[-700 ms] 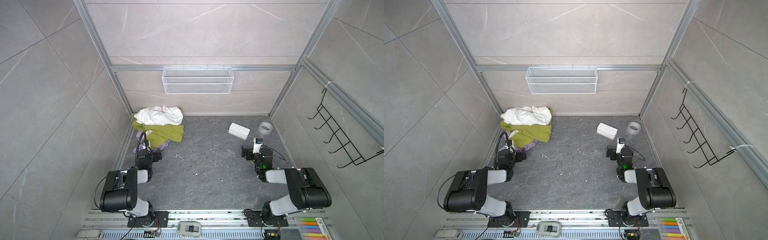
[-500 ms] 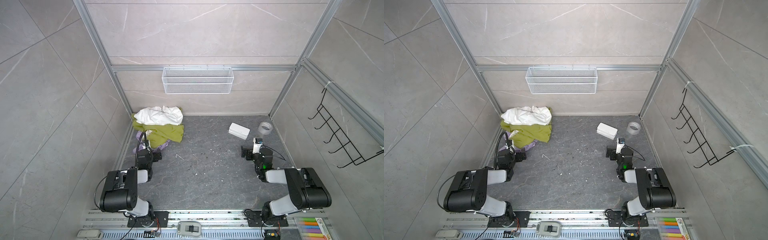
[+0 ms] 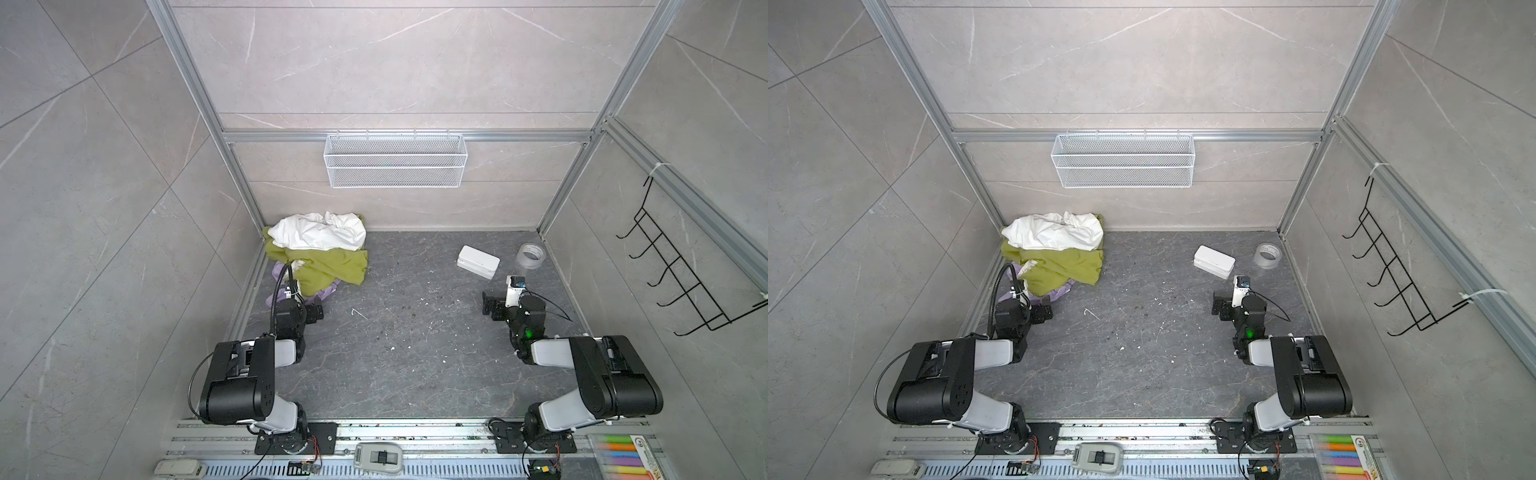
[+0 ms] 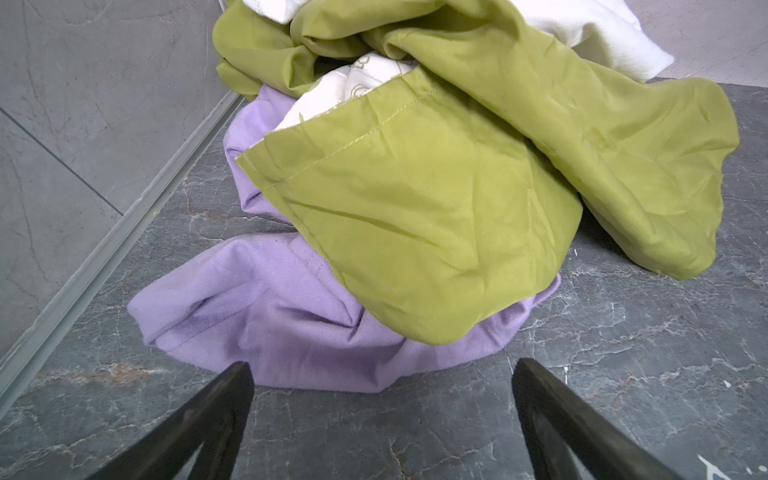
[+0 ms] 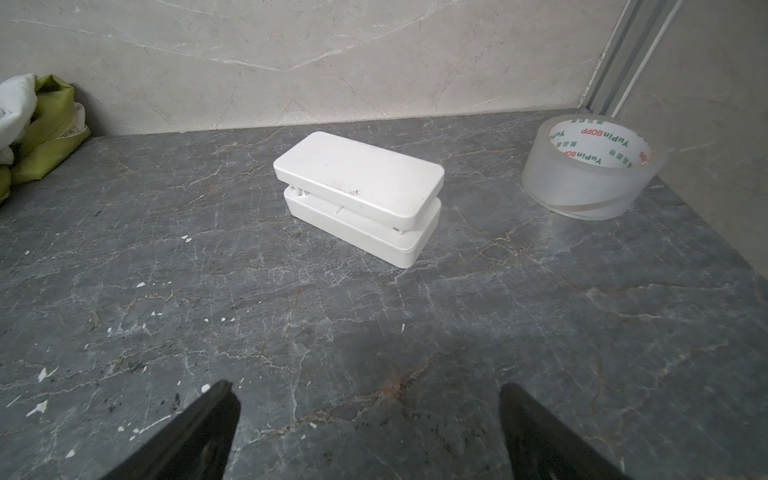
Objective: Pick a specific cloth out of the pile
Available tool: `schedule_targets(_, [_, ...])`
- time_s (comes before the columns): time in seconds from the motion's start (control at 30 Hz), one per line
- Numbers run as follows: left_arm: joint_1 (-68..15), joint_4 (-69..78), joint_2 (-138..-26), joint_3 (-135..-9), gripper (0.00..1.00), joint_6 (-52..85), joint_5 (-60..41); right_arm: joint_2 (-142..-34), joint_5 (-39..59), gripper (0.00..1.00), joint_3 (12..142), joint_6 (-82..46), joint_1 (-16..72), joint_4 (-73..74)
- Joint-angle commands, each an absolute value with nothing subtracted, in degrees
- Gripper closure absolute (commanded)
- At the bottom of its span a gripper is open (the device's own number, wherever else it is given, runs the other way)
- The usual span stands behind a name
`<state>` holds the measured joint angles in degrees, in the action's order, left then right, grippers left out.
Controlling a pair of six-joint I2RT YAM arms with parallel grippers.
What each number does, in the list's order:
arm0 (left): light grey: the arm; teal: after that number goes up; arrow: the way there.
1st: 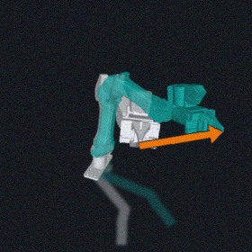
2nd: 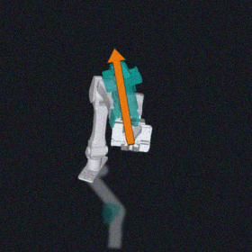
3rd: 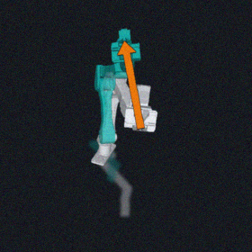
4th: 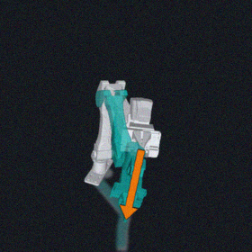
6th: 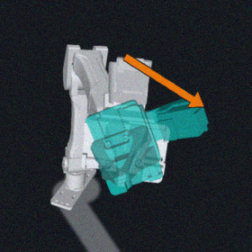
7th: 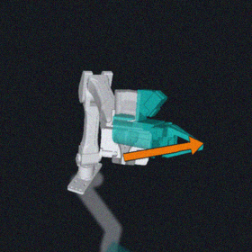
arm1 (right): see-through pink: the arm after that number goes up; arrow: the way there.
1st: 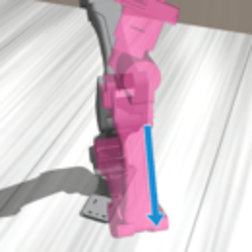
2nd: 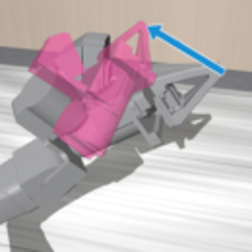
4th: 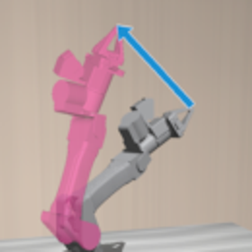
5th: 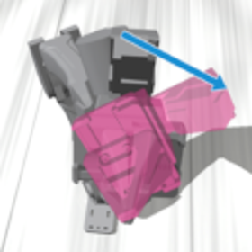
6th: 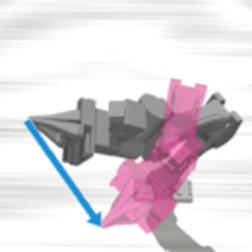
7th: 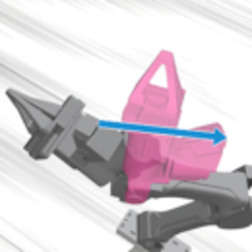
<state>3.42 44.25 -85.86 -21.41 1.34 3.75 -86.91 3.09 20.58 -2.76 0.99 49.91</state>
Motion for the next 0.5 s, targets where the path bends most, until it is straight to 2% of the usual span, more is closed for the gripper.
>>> schedule_targets(0.0, [3.67, 47.19, -85.95, -21.38, 0.00, 0.97, 2.94, -87.19, 3.82, 0.01, 21.26, -1.85, 0.70, 49.92])
schedule_targets(0.47, [3.62, 47.34, -85.87, -21.27, 0.00, 0.94, 2.92, -87.07, 3.78, 0.01, 20.83, -1.75, 0.70, 50.53])
